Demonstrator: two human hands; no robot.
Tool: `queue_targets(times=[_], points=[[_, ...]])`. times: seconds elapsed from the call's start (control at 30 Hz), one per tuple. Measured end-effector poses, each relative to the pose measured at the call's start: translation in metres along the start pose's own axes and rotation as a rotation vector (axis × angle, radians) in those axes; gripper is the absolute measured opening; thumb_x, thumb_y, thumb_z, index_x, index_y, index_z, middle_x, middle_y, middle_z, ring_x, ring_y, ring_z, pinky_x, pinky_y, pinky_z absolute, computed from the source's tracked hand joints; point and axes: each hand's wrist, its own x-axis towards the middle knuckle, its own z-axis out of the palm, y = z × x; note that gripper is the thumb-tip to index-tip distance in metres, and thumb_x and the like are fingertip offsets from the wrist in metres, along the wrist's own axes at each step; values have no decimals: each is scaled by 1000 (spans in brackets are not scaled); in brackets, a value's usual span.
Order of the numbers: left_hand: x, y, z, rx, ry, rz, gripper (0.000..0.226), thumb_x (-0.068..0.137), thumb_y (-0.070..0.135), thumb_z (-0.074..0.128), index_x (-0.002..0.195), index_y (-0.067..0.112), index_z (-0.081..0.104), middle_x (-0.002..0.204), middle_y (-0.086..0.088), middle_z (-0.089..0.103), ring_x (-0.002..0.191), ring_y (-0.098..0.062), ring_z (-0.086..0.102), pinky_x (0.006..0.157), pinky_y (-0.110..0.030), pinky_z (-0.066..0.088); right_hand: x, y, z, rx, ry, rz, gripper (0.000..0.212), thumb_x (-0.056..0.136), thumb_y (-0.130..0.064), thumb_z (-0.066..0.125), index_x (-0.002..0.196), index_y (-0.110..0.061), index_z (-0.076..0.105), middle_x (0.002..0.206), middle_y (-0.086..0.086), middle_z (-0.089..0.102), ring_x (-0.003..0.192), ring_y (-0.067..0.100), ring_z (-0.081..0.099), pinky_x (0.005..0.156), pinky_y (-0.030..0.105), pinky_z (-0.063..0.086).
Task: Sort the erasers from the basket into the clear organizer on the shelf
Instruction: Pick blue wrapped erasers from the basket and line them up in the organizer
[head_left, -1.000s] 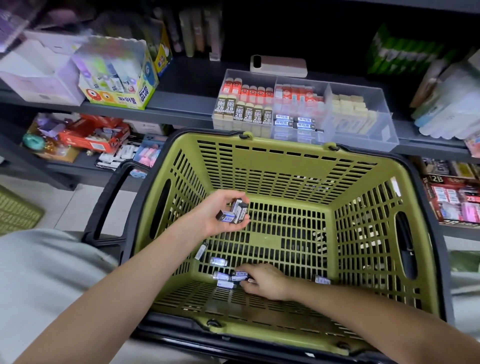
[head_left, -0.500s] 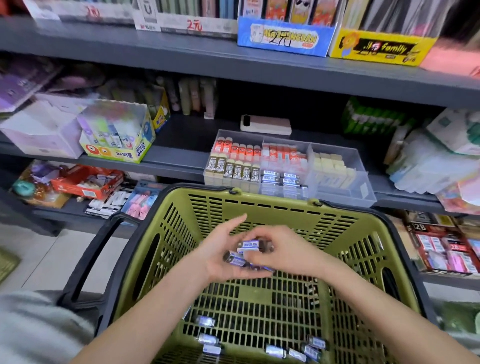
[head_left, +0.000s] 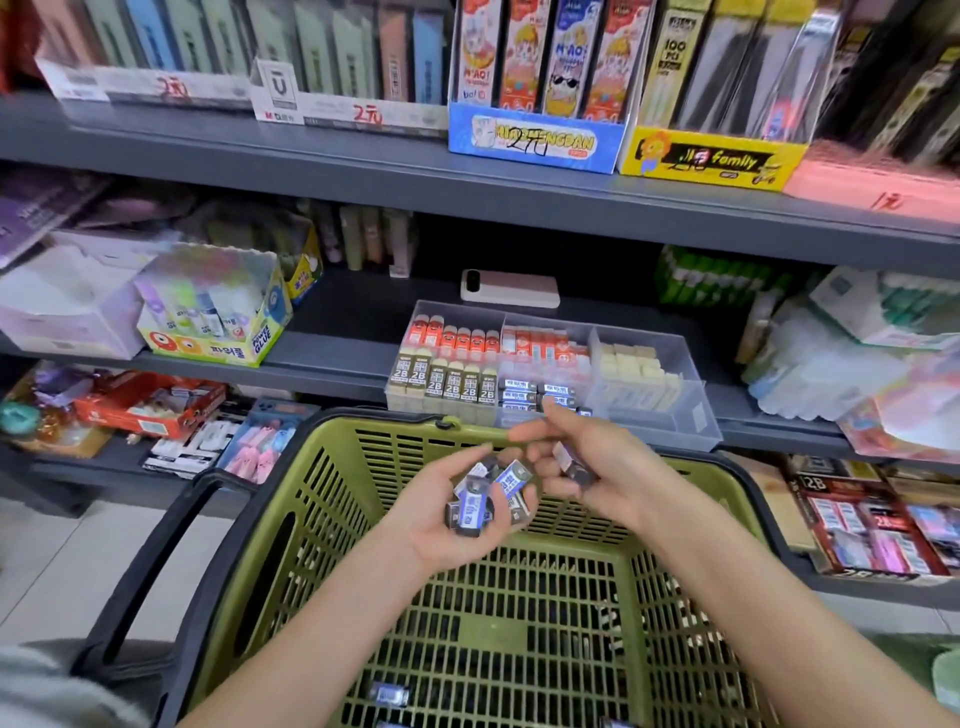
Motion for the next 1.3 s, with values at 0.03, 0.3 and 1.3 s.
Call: queue_targets(times=[0.03, 0.3, 1.3], points=[[0, 2, 1, 1, -7, 9, 24, 80, 20, 59, 89, -1, 68, 87, -20, 62, 78, -29, 57, 38, -21, 50, -2, -6, -3, 86, -45, 68, 45, 98, -30, 42, 90, 6, 67, 66, 12, 59, 46, 11, 43, 34, 19, 35], [-7, 23, 16, 66, -7, 101, 25, 79, 19, 62, 85, -3, 72, 82, -17, 60, 71, -26, 61, 35, -17, 45, -12, -25, -34, 259, -246, -4, 39, 67, 22, 43, 97, 16, 65, 105, 31, 62, 88, 33, 68, 70, 34, 59], [-7, 84, 57, -39, 28, 339, 17, 73, 17, 68, 86, 6, 70, 110, -3, 54, 66, -30, 63, 36, -16, 44, 66, -44, -18, -1473, 221, -377, 22, 85, -37, 65, 72, -19, 68, 76, -8, 66, 82, 14, 61, 75, 27, 49]])
